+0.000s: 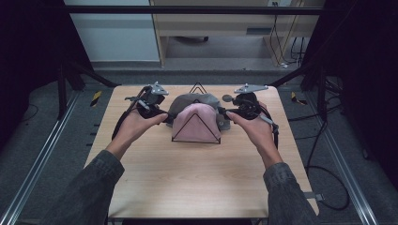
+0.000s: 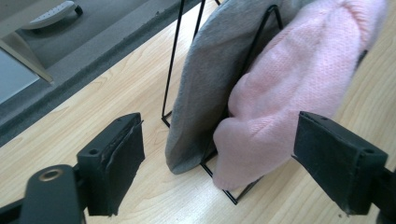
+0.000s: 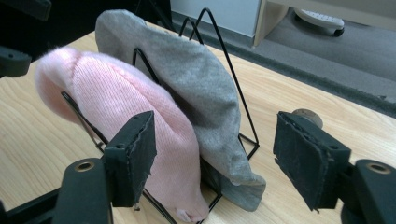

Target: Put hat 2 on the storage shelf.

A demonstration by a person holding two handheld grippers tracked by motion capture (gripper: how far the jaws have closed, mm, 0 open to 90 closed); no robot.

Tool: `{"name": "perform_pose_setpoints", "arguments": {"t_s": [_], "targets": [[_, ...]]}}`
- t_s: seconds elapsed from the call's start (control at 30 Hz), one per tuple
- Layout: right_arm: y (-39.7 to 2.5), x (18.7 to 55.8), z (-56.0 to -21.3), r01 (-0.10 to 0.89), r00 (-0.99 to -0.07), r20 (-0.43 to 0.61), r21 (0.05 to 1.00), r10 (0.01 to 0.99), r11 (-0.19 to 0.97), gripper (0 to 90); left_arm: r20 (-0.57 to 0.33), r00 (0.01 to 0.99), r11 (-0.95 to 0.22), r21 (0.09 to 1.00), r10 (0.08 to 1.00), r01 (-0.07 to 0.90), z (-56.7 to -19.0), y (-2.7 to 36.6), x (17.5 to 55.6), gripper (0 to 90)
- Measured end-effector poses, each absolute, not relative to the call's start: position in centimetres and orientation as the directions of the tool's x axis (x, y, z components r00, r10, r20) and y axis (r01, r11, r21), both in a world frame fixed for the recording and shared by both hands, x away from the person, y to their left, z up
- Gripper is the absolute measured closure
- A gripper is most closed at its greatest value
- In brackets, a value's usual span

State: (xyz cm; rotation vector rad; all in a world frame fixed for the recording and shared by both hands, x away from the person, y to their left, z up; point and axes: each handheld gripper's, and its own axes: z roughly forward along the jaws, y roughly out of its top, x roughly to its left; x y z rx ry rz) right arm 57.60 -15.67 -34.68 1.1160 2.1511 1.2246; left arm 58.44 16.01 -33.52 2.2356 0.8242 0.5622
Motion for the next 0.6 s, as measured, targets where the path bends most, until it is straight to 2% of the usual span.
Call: {"name": "perform_pose_setpoints", "arguments": {"t_s": [0.6], "targets": [[-15.2,56.5,-33.2,0.42,-0.583,0.042,0.871,0.811,0.256,15.4,0.162,0.733,-0.582,0.728,0.661,0.363,-32.3,15.4,56.2,10.3]]}}
